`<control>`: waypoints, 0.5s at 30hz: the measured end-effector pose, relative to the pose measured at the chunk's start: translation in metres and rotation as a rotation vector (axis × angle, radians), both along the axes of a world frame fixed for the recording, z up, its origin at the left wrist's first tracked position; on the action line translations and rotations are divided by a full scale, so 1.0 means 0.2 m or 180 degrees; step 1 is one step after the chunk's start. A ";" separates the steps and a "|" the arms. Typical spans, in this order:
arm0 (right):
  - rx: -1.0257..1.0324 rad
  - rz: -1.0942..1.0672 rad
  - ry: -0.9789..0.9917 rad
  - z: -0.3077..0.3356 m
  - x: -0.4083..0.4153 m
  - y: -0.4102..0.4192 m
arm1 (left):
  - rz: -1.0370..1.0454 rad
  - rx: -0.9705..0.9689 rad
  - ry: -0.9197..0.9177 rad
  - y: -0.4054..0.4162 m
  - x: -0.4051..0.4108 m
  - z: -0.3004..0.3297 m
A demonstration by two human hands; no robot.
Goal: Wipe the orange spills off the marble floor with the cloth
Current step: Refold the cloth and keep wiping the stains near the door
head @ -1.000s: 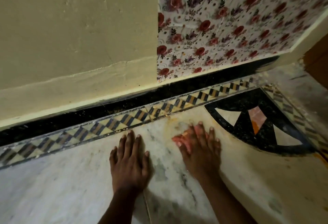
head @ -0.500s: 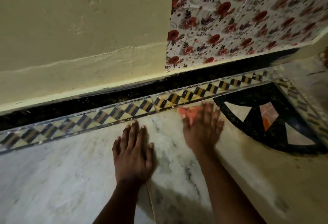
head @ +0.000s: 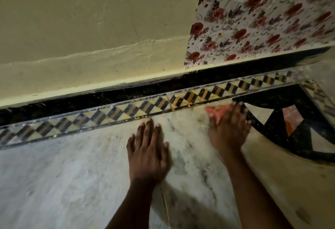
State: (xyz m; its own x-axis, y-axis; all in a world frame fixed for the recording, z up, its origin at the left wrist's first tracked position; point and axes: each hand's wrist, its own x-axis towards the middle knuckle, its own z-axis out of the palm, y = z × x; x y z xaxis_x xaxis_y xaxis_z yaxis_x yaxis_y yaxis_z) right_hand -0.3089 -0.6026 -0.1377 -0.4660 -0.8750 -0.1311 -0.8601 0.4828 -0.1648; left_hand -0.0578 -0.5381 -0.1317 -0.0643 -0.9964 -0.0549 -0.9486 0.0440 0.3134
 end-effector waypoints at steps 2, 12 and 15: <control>0.0049 -0.0900 -0.0229 0.03 -0.03 -0.25 | 0.0011 -0.0007 -0.0018 0.00 0.00 -0.01; 0.0061 0.1008 0.0175 0.01 0.02 0.03 | 0.0042 0.0003 -0.0061 0.00 -0.01 0.00; 0.0178 -0.0403 -0.0025 0.04 -0.13 -0.27 | 0.0067 -0.0002 -0.0063 0.01 -0.01 -0.02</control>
State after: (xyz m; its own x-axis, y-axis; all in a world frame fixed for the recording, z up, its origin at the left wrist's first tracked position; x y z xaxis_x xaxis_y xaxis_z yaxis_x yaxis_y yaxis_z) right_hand -0.3353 -0.6567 -0.1302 -0.5711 -0.8004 -0.1821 -0.7904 0.5961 -0.1412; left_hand -0.0591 -0.5364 -0.1355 -0.0421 -0.9976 -0.0554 -0.9553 0.0240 0.2946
